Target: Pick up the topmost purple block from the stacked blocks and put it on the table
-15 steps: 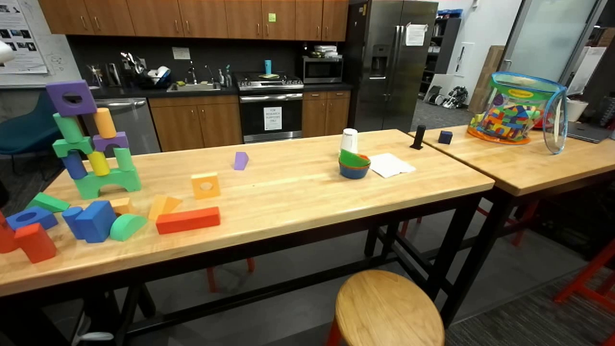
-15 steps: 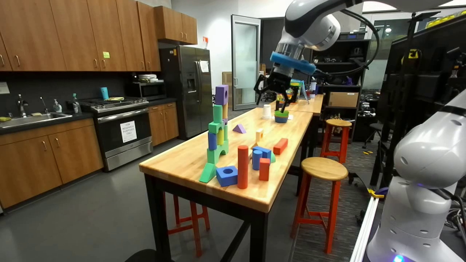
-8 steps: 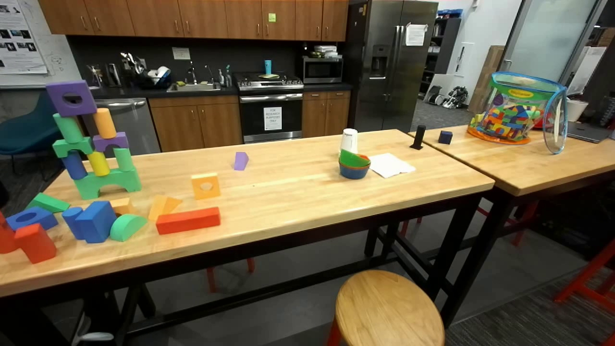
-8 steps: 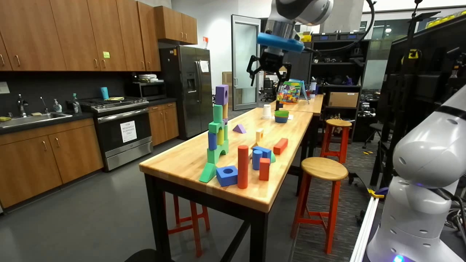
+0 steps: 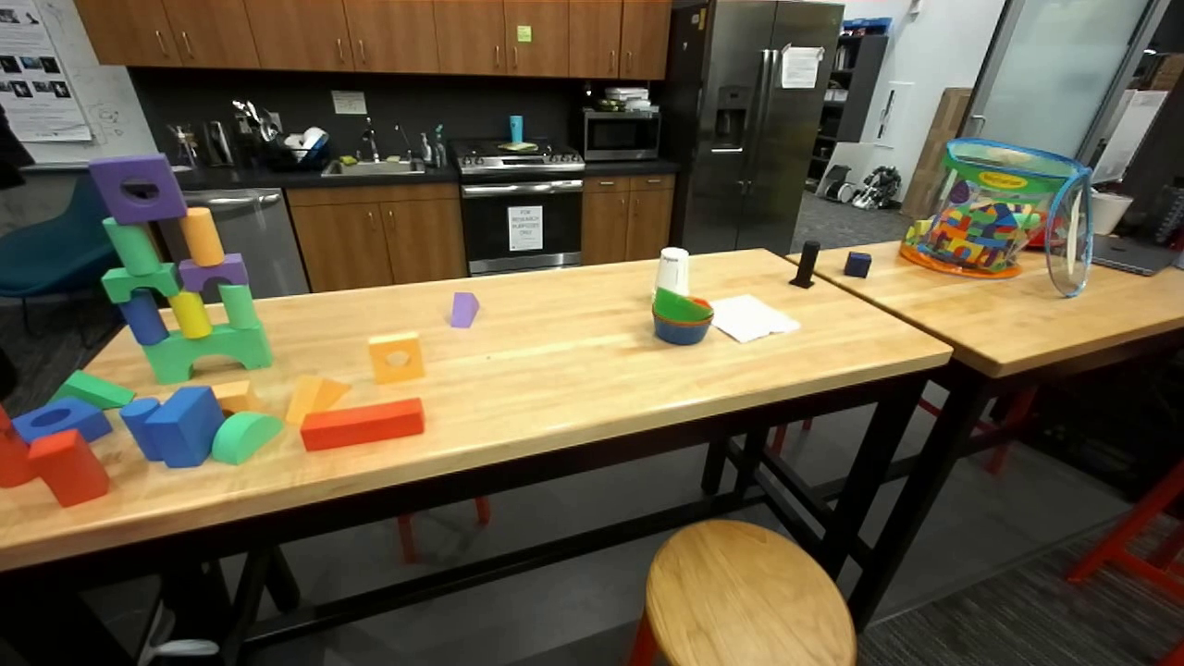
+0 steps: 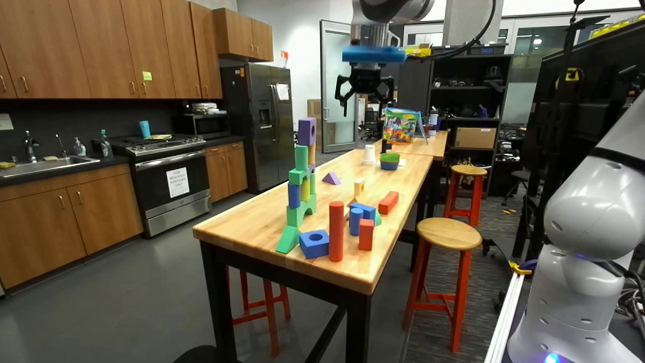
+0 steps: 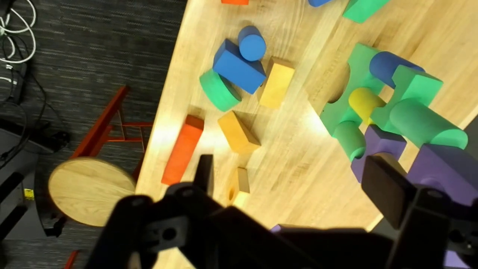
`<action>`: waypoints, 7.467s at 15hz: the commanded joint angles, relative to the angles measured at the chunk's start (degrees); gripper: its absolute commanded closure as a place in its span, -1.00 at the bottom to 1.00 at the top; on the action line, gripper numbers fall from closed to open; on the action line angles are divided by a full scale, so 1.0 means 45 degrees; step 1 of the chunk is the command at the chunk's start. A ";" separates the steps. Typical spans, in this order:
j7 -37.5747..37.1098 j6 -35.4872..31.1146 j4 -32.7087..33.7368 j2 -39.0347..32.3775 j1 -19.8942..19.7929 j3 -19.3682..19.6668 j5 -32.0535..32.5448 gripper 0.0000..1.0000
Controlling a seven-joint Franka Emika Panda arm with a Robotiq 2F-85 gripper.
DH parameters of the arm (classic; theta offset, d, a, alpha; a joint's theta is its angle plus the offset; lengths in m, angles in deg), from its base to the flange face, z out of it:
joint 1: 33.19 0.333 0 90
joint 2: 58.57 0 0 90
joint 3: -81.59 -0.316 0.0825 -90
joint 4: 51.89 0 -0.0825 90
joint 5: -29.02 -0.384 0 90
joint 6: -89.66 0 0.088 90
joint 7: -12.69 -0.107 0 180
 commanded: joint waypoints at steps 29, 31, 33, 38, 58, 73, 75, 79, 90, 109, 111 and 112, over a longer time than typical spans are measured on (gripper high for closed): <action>0.1027 -0.0409 0.4949 -0.3680 0.1697 0.0329 0.1576 -1.00; 0.0362 -0.0117 0.5269 -0.3896 0.1766 0.0435 0.0983 -1.00; -0.0274 0.0237 0.5607 -0.4063 0.1822 0.0541 0.0382 -1.00; -0.0447 -0.0166 0.5424 -0.3952 0.1926 0.0703 -0.0215 -1.00; -0.3212 -0.0010 0.7033 -0.5803 0.2026 0.1139 -0.2793 -1.00; -0.4479 0.3236 0.8644 -0.6483 0.2559 0.1112 -0.0975 -1.00; -0.4792 0.3205 0.8731 -0.6637 0.2555 0.1159 -0.0906 -1.00; -0.4994 0.3152 0.8767 -0.6764 0.2512 0.1212 -0.0902 -1.00; -0.4857 0.3146 0.9372 -0.7573 0.2086 0.1416 -0.1403 -1.00; -0.4564 0.2638 1.0360 -0.8835 0.1612 0.1367 -0.2378 -1.00; -0.4575 0.2673 1.0487 -0.8954 0.1615 0.1358 -0.2330 -1.00; -0.4574 0.2673 1.0554 -0.9019 0.1613 0.1364 -0.2312 -1.00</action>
